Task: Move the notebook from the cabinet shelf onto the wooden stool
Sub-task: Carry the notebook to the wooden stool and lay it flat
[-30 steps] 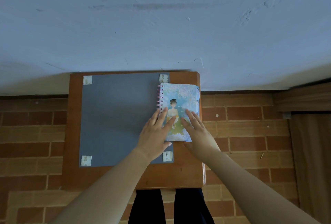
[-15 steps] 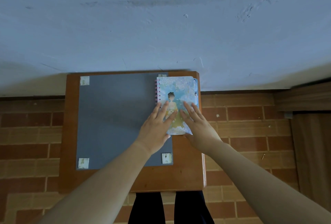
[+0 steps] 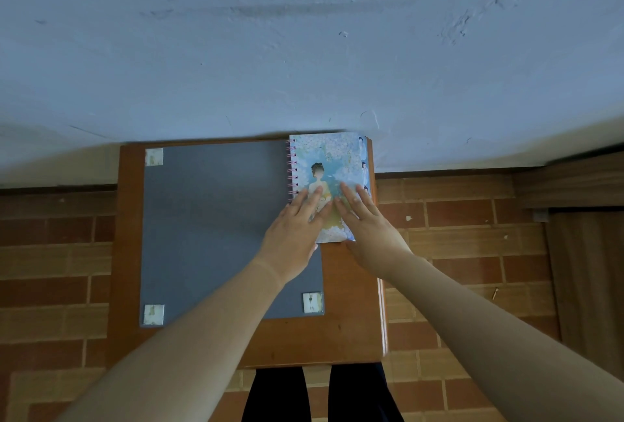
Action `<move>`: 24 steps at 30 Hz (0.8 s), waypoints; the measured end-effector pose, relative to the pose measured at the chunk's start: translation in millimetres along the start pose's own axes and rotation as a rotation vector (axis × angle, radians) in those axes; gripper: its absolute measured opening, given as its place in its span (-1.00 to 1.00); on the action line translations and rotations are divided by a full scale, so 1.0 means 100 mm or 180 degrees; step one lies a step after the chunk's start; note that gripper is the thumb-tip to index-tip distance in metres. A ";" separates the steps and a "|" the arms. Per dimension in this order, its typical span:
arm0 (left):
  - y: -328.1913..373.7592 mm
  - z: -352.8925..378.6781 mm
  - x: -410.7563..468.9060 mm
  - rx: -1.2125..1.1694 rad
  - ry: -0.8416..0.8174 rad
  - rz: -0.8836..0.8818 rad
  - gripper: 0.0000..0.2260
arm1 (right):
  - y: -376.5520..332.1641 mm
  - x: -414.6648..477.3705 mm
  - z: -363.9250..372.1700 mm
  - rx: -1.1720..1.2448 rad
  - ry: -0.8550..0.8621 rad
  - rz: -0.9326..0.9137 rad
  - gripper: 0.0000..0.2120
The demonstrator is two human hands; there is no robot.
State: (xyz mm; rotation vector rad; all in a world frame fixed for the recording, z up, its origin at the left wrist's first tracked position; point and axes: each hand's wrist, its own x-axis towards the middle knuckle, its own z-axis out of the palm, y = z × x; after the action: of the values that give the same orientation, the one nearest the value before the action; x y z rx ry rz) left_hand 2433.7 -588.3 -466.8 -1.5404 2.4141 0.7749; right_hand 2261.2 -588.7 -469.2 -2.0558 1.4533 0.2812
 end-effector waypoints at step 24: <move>0.29 -0.59 -0.34 0.0099 -0.0642 -0.0525 -0.42 | -0.14 -0.40 -0.63 -0.0029 -0.0139 0.0182 -0.36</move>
State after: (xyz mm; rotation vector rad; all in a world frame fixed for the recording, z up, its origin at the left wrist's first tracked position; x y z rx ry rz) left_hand 2430.9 -582.2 -393.0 -1.5451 2.1170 0.8125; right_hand 2248.8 -590.8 -394.8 -2.0053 1.4884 0.3543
